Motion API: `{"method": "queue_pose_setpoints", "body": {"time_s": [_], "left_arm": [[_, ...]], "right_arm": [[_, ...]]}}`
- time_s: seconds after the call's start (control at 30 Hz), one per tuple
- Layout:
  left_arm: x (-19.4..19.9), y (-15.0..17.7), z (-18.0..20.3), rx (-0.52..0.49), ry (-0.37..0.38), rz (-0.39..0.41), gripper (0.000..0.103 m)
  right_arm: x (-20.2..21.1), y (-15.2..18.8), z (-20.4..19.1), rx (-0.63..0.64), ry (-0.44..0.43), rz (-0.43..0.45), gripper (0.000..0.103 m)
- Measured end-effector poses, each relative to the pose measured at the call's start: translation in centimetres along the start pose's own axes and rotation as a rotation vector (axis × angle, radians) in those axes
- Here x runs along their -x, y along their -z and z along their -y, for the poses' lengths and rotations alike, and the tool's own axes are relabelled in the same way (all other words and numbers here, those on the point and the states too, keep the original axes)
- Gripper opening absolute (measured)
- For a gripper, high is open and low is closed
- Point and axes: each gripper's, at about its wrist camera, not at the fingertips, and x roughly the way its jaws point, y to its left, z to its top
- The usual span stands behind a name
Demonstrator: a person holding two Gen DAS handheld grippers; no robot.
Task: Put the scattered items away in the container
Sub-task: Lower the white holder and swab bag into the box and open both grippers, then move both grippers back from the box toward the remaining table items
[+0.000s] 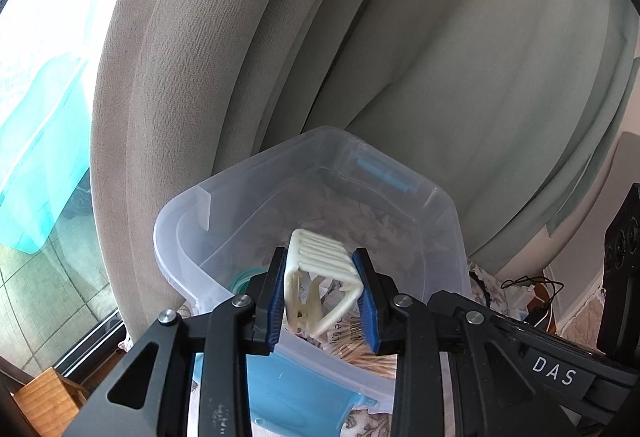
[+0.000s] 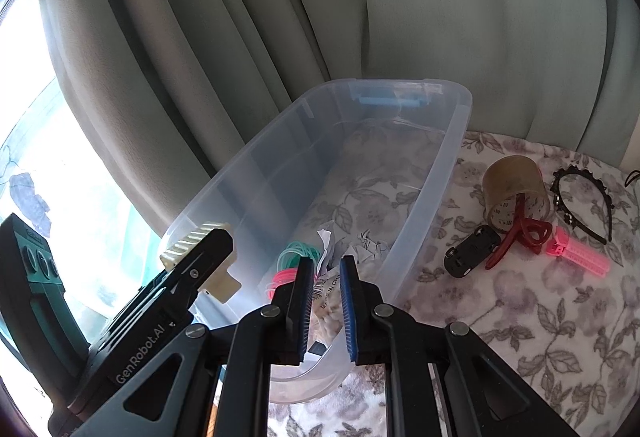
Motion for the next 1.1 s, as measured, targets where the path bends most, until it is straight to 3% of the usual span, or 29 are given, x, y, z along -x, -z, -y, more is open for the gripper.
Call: {"method": "queue_pose_setpoints", "body": {"time_s": [0.13, 0.73, 0.93, 1.03, 1.1], "left_arm": [[0.1, -0.1, 0.1, -0.005, 0.022, -0.006, 0.046], [0.5, -0.9, -0.5, -0.01, 0.021, -0.029, 0.053], [1.2, -1.2, -0.6, -0.003, 0.009, -0.038, 0.063], [1.9, -1.4, -0.6, 0.003, 0.004, -0.034, 0.065], [2.6, -1.5, -0.7, 0.006, 0.003, -0.028, 0.065]], "right_arm": [[0.0, 0.0, -0.1, 0.001, 0.002, -0.006, 0.017], [0.4, 0.1, -0.3, -0.004, 0.003, -0.023, 0.017], [1.5, 0.3, -0.3, -0.004, 0.009, -0.015, 0.018], [2.2, 0.4, -0.3, -0.003, 0.018, -0.006, 0.026], [2.9, 0.5, -0.2, -0.006, 0.028, 0.007, 0.04]]}}
